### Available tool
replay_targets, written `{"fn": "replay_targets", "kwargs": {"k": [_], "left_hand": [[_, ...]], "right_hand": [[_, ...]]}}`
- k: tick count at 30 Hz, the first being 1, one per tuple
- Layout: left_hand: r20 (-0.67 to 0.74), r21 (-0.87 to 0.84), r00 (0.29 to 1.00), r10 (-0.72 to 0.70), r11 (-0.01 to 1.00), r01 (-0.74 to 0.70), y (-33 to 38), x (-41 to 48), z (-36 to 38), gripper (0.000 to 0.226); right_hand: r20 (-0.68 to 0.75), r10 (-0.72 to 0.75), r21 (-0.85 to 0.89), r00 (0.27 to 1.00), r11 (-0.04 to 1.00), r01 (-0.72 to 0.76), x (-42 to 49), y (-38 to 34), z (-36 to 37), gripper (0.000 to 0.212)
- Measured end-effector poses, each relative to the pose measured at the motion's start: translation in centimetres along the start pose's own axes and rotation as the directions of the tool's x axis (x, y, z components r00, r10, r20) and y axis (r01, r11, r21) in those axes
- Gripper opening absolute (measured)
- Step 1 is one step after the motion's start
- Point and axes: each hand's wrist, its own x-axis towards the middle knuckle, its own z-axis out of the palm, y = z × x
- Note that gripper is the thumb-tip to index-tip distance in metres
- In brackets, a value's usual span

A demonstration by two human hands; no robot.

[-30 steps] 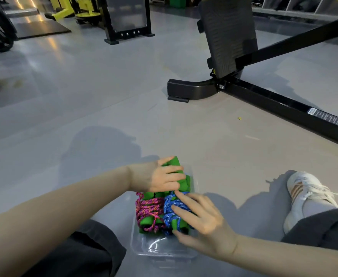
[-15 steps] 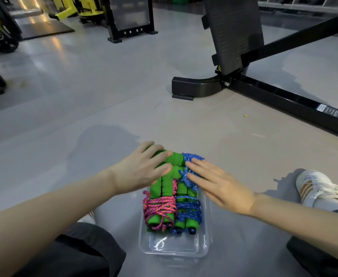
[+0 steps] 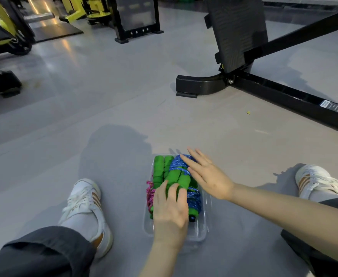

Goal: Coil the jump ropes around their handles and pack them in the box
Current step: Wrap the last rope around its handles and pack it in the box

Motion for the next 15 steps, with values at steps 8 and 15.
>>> {"fn": "replay_targets", "kwargs": {"k": [8, 15], "left_hand": [[0.216, -0.153, 0.914, -0.343, 0.913, 0.379, 6.3, -0.7, 1.5, 0.013], [0.346, -0.101, 0.902, -0.260, 0.945, 0.311, 4.4, -2.3, 2.3, 0.035]], "right_hand": [[0.249, -0.162, -0.100, 0.955, 0.976, 0.192, 0.7, 1.6, -0.6, 0.072], [0.279, -0.111, -0.226, 0.954, 0.958, 0.178, 0.1, 1.6, 0.4, 0.068]]}}
